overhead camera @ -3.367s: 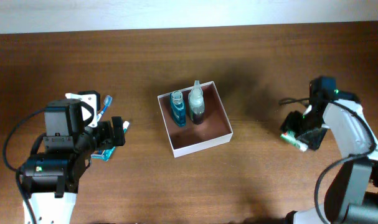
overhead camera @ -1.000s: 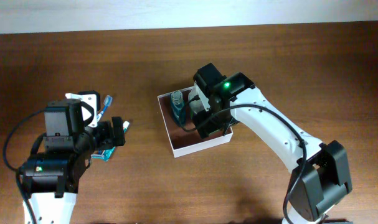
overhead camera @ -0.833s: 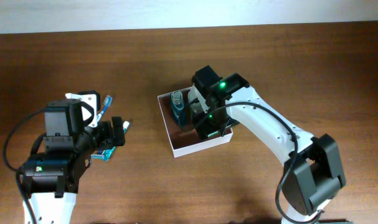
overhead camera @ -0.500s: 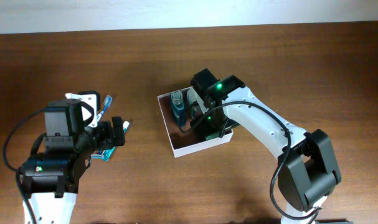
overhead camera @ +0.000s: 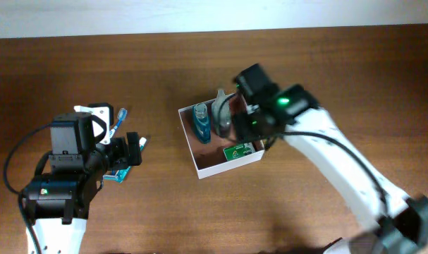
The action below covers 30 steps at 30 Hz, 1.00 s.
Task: Pack container
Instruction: 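Carry the soap bar into the box front and release it, then retract the right arm and grasp the Colgate toothpaste with left gripper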
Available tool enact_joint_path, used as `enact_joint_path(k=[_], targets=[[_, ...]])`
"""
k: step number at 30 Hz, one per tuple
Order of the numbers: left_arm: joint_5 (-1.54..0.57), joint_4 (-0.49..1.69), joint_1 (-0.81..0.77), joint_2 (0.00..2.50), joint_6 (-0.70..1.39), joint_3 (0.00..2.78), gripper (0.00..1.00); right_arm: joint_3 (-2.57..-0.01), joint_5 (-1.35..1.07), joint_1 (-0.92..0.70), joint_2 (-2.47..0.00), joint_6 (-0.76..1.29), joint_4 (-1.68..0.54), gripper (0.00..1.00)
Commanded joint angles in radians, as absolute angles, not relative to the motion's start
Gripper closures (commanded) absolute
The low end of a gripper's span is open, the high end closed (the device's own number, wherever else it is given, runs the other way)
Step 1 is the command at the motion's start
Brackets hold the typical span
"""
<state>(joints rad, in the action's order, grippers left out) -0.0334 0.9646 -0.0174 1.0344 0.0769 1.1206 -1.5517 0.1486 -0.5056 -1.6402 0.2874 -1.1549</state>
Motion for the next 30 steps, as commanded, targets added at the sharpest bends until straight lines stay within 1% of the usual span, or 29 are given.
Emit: enact_joint_path(k=[1,4,5,6,7,8,9,12,14,19,24,25,27,28,29,30], targets=[[-0.030,0.964,-0.017,1.035,0.090,1.138,0.01,-1.559,0.217,-0.402,-1.620,0.357,-1.167,0.27],[-0.030,0.964,-0.017,1.035,0.089,1.138,0.01,-1.514,0.139,-0.338,-1.646,0.356,-1.170,0.63],[-0.030,0.964,-0.017,1.035,0.090,1.138,0.01,-1.492,0.121,-0.328,-1.658,0.356,-1.166,0.68],[-0.030,0.964,-0.017,1.035,0.090,1.138,0.01,-1.470,0.108,-0.324,-1.666,0.352,-1.159,0.69],[-0.030,0.963,-0.017,1.035,0.090,1.138,0.01,-1.421,0.100,-0.326,-1.689,0.350,-1.140,0.73],[-0.030,0.963,-0.017,1.035,0.090,1.138,0.01,-1.401,0.094,-0.327,-1.694,0.347,-1.129,0.74],[-0.030,0.964,-0.017,1.035,0.090,1.138,0.01,-1.328,0.042,-0.328,-1.714,0.324,-1.076,0.77],[-0.030,0.963,-0.017,1.035,0.089,1.138,0.01,-1.252,-0.049,-0.328,-1.728,0.280,-1.004,0.77],[-0.030,0.963,-0.017,1.035,0.090,1.138,0.01,-1.220,-0.139,-0.328,-1.728,0.214,-0.968,0.77],[-0.030,0.963,-0.017,1.035,0.090,1.138,0.01,-1.215,-0.316,-0.328,-1.728,0.080,-0.969,0.77],[-0.030,0.963,-0.017,1.035,0.090,1.138,0.01,-1.216,-0.328,-0.327,-1.728,0.078,-0.968,0.76],[-0.030,0.963,-0.017,1.035,0.090,1.138,0.00,-1.216,-0.323,-0.327,-1.728,0.078,-0.967,0.74],[-0.030,0.963,-0.017,1.035,0.089,1.138,0.01,-1.216,-0.275,-0.326,-1.728,0.088,-0.968,0.64],[-0.030,0.963,-0.017,1.035,0.090,1.138,0.00,-1.216,-0.210,-0.324,-1.728,0.113,-0.970,0.58],[-0.030,0.963,-0.017,1.035,0.090,1.138,0.01,-1.221,-0.083,-0.317,-1.723,0.180,-0.981,0.53],[-0.030,0.962,-0.017,1.035,0.090,1.138,0.01,-1.229,0.014,-0.303,-1.716,0.233,-0.997,0.51]])
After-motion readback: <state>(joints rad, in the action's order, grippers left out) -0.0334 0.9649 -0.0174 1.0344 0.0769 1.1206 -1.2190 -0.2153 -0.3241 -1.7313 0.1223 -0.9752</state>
